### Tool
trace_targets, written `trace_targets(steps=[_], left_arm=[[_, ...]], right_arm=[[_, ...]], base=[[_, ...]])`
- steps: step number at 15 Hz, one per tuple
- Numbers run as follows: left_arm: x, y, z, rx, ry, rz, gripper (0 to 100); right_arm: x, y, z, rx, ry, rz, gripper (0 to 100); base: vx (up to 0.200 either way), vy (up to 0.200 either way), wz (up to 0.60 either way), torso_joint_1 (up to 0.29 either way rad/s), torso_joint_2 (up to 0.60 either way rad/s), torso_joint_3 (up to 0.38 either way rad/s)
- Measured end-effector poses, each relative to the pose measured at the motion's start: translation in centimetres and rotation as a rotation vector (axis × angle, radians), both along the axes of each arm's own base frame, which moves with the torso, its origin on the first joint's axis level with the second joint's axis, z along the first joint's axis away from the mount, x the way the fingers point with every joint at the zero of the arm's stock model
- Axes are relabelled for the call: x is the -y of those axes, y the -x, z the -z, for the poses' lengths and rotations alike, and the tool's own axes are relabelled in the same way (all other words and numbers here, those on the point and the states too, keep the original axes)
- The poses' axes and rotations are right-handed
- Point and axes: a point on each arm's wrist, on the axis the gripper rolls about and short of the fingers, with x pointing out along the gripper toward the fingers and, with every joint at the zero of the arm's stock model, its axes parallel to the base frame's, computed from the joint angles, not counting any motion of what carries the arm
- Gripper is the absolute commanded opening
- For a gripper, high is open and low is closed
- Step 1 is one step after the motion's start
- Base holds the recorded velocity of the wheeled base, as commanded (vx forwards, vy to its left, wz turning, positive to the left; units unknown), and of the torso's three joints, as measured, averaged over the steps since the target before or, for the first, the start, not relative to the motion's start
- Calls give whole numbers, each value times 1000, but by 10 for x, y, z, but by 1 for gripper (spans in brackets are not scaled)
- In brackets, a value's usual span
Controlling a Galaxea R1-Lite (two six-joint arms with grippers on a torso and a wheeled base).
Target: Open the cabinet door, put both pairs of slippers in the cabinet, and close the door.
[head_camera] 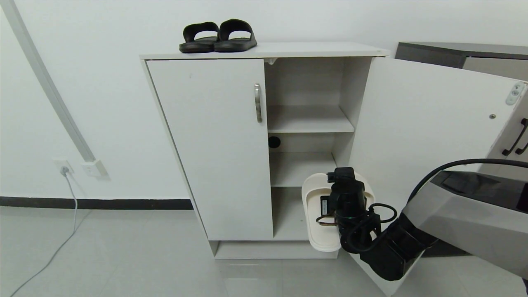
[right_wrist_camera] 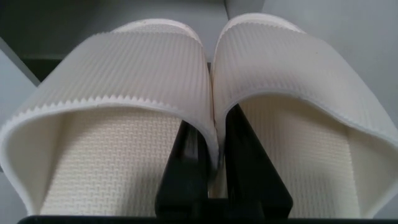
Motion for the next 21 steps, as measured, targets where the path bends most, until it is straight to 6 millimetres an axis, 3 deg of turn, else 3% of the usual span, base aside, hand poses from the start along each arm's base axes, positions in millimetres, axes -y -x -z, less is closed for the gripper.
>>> trace_targets(steps=[16, 21], left_arm=[[0, 0, 0, -1, 8, 0, 0], [0, 0, 0, 0, 8, 0, 0]], right_arm=[[5, 0, 3, -12, 11, 9, 0], [-7, 12, -2, -1, -6, -59, 0]], base=[[0, 0, 0, 0, 0, 0], [0, 0, 0, 0, 0, 0]])
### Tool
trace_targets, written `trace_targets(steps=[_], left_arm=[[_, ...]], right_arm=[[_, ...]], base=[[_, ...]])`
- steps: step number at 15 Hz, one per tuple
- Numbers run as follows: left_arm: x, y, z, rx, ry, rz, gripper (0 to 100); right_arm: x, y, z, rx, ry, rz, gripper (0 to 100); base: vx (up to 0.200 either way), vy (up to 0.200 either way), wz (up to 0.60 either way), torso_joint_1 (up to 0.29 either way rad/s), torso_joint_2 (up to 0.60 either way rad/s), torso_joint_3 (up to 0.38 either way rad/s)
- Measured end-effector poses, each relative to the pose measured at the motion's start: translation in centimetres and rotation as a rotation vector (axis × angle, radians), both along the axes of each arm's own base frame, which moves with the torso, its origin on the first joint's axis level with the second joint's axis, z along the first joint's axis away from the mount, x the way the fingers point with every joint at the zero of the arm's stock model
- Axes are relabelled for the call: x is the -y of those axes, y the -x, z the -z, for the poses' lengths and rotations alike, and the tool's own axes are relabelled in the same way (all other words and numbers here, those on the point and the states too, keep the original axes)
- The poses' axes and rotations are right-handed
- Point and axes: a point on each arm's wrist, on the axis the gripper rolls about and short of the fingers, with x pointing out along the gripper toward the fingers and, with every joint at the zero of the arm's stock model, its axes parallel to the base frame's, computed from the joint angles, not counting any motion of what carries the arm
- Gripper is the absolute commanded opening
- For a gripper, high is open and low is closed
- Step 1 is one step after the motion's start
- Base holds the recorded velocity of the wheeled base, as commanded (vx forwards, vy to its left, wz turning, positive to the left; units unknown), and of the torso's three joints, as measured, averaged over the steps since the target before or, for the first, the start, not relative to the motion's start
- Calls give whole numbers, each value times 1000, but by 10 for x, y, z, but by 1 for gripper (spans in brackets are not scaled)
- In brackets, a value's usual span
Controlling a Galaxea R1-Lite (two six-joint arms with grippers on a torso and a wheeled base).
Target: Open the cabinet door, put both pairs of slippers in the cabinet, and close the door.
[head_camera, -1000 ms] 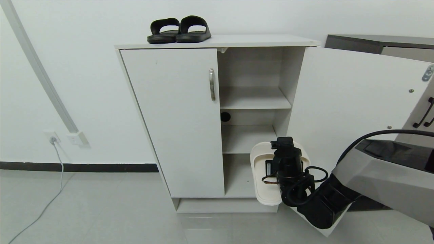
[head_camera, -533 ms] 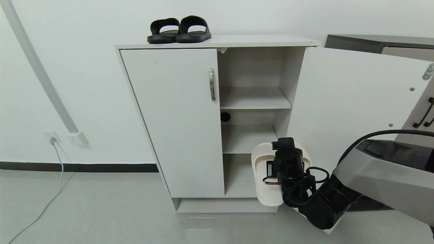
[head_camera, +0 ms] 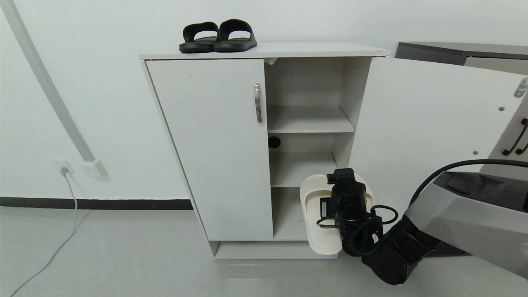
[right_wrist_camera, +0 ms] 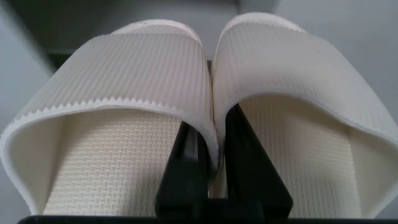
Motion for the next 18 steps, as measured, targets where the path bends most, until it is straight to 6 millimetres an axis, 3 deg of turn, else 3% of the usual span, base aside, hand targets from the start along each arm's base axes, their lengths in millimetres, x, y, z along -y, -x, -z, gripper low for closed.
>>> trace_targets(steps=[3, 9, 18], left_arm=[[0, 0, 0, 0, -1, 1, 0], [0, 0, 0, 0, -4, 0, 0], [0, 0, 0, -1, -8, 3, 0]], right_arm=[[-15, 9, -3, 3, -20, -115, 0], [-40, -4, -1, 46, -13, -164, 0], [-47, -21, 6, 49, -22, -173, 0]], base=[[0, 0, 0, 0, 0, 0], [0, 0, 0, 0, 0, 0], [0, 0, 0, 1, 2, -165]])
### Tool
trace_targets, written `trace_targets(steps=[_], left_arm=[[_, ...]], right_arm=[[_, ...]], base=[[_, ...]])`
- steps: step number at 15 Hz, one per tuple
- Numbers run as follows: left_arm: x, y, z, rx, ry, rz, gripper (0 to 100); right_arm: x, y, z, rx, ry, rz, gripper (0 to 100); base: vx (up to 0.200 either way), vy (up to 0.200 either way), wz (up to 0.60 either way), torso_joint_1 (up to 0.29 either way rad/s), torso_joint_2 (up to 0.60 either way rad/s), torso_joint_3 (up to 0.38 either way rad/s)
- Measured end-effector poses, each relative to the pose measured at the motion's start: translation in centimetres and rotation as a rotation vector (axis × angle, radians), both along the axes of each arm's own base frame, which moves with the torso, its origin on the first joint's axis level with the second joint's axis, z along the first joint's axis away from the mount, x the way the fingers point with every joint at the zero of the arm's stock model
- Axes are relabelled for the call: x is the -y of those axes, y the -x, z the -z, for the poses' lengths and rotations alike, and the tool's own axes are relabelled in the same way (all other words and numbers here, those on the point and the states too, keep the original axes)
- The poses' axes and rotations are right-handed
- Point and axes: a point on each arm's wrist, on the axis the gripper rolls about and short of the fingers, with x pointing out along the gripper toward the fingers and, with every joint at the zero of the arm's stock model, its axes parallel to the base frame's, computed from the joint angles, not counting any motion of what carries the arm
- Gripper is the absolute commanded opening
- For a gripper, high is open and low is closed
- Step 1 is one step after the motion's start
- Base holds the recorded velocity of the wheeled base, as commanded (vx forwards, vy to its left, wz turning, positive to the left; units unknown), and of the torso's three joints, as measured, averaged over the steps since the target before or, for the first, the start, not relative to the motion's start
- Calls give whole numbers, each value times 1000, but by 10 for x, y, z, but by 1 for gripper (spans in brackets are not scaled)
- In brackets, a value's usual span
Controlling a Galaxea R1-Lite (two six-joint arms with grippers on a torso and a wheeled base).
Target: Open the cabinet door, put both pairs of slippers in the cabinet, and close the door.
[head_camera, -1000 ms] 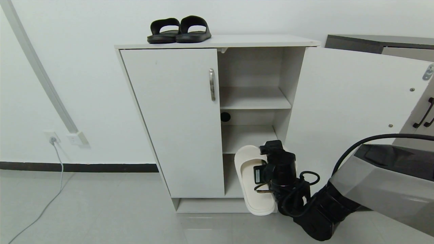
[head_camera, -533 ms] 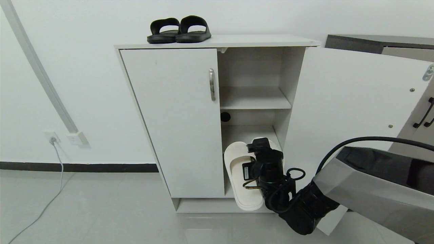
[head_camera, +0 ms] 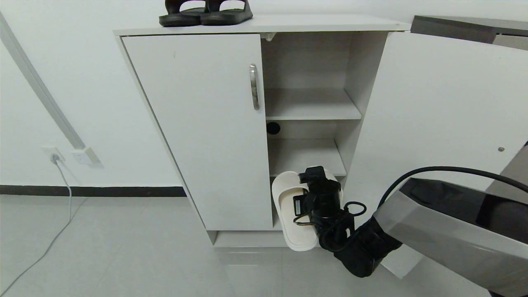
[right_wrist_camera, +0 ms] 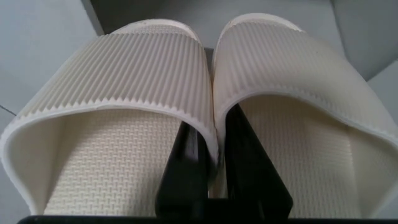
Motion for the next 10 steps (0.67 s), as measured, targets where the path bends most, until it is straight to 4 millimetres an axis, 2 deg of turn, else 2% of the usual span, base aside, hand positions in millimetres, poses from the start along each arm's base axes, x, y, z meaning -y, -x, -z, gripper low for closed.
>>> trace_targets(steps=[4, 10], left_arm=[[0, 0, 0, 0, 0, -1, 0], [0, 0, 0, 0, 0, -1, 0]], right_arm=[[-1, -15, -7, 78, -66, 45, 0], [6, -24, -2, 91, -64, 69, 0]], base=[[0, 0, 0, 5, -4, -181], [0, 0, 0, 0, 0, 0]])
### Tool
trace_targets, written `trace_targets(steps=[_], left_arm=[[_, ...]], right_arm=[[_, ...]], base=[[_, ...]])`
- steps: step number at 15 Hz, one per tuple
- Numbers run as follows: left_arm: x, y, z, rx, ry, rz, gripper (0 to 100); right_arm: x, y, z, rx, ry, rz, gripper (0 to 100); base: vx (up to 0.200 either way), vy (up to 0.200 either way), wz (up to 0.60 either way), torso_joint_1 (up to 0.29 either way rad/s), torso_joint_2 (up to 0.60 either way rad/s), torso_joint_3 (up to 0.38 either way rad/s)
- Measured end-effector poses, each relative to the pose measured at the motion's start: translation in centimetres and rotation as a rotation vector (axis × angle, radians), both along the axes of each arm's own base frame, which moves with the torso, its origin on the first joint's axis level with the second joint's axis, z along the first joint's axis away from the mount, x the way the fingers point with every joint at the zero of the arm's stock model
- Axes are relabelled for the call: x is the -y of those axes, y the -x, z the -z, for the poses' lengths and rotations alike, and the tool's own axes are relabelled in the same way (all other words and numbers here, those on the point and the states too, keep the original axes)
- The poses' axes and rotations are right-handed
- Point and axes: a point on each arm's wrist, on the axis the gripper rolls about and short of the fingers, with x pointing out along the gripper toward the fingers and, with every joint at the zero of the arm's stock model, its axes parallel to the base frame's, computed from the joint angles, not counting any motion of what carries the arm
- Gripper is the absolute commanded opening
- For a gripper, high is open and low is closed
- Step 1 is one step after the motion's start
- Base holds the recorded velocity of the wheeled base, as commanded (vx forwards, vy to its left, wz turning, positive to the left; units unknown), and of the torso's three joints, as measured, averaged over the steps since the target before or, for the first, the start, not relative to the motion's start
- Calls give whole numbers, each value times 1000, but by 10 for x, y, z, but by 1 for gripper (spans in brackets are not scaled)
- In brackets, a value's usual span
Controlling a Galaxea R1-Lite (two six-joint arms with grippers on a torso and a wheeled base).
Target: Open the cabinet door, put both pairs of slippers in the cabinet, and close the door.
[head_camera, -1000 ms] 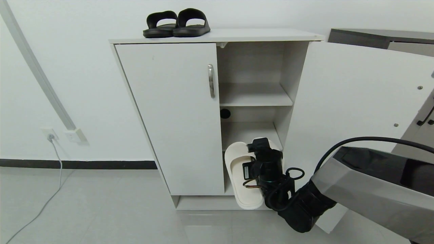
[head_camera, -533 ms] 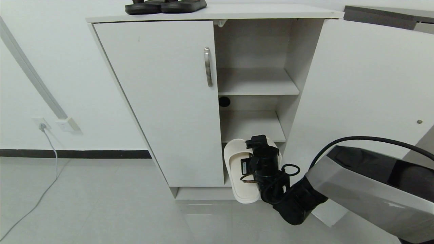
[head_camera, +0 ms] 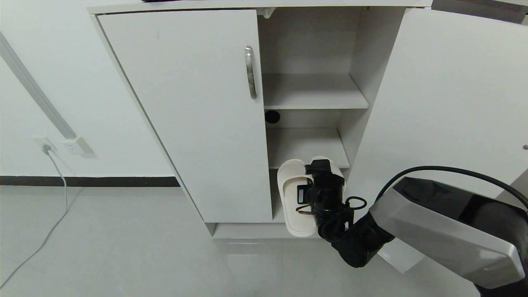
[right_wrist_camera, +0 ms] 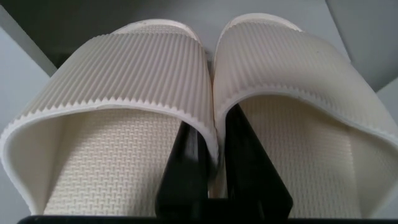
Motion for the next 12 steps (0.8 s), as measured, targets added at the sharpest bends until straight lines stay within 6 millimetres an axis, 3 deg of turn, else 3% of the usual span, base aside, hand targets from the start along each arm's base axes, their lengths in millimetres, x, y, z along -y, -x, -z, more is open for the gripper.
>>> trace_targets(steps=[2, 12], left_arm=[[0, 0, 0, 0, 0, 0, 0], [0, 0, 0, 0, 0, 1, 0]], right_arm=[[1, 0, 0, -2, 7, 2, 0], [3, -3, -1, 5, 33, 11, 0]], base=[[0, 0, 0, 0, 0, 0], [200, 0, 0, 2, 3, -1]])
